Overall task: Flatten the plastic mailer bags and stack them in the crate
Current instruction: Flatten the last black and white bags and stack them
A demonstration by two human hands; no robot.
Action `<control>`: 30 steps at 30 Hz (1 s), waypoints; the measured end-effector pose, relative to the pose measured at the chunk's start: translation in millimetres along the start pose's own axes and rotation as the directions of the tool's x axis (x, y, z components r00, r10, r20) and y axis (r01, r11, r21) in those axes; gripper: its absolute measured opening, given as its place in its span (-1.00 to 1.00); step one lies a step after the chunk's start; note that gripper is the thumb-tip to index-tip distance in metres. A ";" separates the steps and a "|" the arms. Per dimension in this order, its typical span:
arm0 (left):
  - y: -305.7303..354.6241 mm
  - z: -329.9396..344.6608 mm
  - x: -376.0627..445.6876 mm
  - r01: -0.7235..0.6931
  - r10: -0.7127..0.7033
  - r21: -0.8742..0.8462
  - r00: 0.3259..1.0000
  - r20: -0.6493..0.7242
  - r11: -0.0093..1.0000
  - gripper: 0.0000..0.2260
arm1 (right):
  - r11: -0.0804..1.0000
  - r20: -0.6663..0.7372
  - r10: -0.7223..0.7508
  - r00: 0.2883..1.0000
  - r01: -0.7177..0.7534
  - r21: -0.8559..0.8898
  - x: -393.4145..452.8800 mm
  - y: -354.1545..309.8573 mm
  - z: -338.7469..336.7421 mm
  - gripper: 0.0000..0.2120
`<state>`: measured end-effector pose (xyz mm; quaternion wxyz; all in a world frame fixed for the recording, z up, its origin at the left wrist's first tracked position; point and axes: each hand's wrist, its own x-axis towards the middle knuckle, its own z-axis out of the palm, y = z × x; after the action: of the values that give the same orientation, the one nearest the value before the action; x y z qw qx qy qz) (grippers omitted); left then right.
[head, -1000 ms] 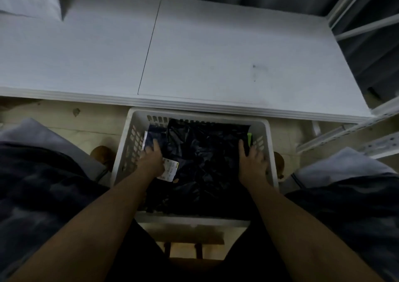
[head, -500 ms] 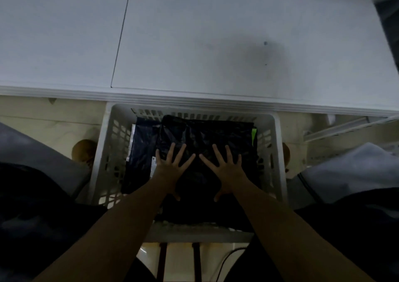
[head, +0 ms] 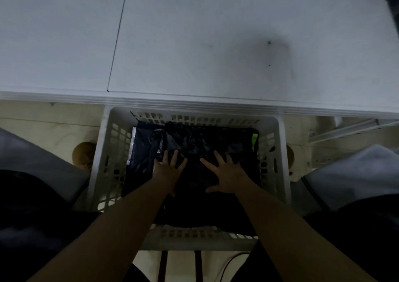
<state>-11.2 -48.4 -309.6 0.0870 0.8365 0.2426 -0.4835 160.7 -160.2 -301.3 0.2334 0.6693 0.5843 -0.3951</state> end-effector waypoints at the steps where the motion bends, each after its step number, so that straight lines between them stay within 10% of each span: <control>1: -3.9 -6.2 -4.4 -0.026 0.026 -0.049 1.000 0.005 0.998 0.00 | 1.000 -0.016 -0.024 1.000 0.024 0.009 -5.9 0.3 -8.5 -0.14; 6: -18.8 -44.1 -35.1 -0.175 0.176 -0.304 0.984 -0.024 0.937 -0.50 | 1.000 0.018 -0.026 1.000 0.026 0.010 -21.8 -12.9 -49.4 -0.56; 15: -75.0 -103.9 -139.2 -0.010 -0.073 -0.279 0.955 -0.286 0.960 -0.69 | 0.987 -0.302 0.002 0.953 -0.050 -0.152 -79.7 -104.0 -162.2 -0.78; 30: -277.1 -97.4 -348.2 0.223 -0.655 -0.648 0.507 -0.561 0.728 -0.73 | 0.891 -0.614 -0.319 0.722 0.007 -0.454 -148.6 -350.1 -344.7 -0.73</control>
<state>-216.8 116.8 61.9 0.0570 0.8102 0.5832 -0.0105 -90.2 90.7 69.6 0.1076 0.6441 0.7572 -0.0098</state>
